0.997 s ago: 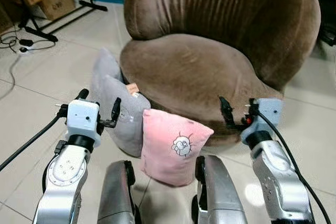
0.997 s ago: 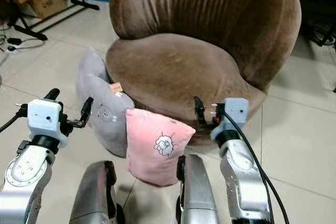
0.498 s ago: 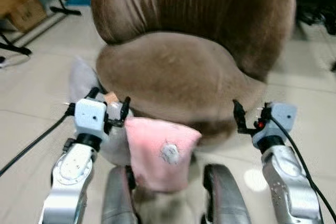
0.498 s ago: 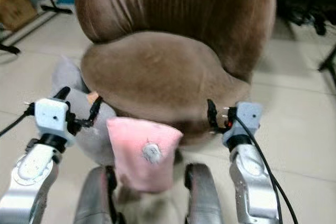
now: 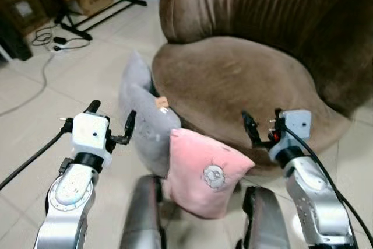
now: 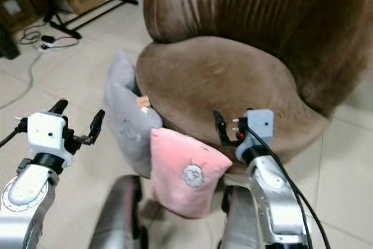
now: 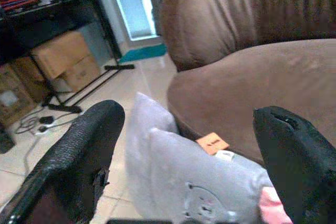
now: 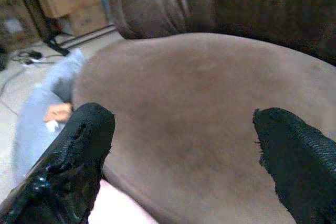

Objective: Move the pillow to the sofa from floor

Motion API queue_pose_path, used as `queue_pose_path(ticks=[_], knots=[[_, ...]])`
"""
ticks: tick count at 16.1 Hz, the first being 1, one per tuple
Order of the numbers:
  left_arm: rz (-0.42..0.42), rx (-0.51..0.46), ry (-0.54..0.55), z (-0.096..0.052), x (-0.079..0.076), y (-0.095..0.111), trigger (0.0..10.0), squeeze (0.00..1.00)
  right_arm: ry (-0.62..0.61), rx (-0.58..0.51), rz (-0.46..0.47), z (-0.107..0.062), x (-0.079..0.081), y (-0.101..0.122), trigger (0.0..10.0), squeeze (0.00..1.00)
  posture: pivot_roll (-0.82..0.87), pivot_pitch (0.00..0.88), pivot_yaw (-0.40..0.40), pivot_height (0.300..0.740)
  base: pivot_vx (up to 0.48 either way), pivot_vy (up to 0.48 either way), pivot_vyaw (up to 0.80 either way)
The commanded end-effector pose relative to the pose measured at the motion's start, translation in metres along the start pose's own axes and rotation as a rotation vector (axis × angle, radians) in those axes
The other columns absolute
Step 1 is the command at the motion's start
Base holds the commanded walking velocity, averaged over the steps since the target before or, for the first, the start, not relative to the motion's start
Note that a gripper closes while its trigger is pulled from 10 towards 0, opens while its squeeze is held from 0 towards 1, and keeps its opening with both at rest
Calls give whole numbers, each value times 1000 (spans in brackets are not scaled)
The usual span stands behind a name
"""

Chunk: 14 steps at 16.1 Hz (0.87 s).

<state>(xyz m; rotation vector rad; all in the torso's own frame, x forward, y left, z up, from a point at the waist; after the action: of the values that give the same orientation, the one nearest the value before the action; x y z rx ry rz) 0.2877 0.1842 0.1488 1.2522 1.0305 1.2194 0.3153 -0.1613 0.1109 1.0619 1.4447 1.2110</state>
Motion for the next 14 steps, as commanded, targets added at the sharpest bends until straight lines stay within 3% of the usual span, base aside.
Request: queue_pose_path(ticks=[1,3,6,8,14], knots=[[11,1,7,-1,2,0,10000,0,27,8,21,1,6,-2,10000,0,-22,126,33,505,0,0,0],[8,3,4,0,0,1,10000,0,44,4,-13,1,9,-1,10000,0,-18,130,37,505,0,0,0],[34,11,-12,-1,-2,-1,10000,0,33,5,-14,-1,9,-3,10000,0,-16,132,42,505,0,0,800],[33,9,-2,1,0,0,10000,0,12,-1,10,-1,9,-2,10000,0,-17,132,44,505,0,-439,800],[48,24,2,2,3,-2,10000,0,19,12,25,6,7,-5,10000,0,-6,124,45,505,0,-44,0]])
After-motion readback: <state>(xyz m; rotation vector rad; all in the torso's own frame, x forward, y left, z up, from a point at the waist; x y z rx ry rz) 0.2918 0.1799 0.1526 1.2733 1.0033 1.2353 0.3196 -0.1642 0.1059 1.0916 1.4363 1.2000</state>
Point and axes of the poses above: a point about 5 cm out from each wrist's last joint towards the gripper, its own z axis pointing out of the wrist towards the gripper, its own y axis along the axis of the wrist's last joint, x = y × z, the point moved 5 cm from there along z, pointing out of the wrist towards the gripper, and after that the axes turned 9 degrees about -z, right-handed, at the moved point
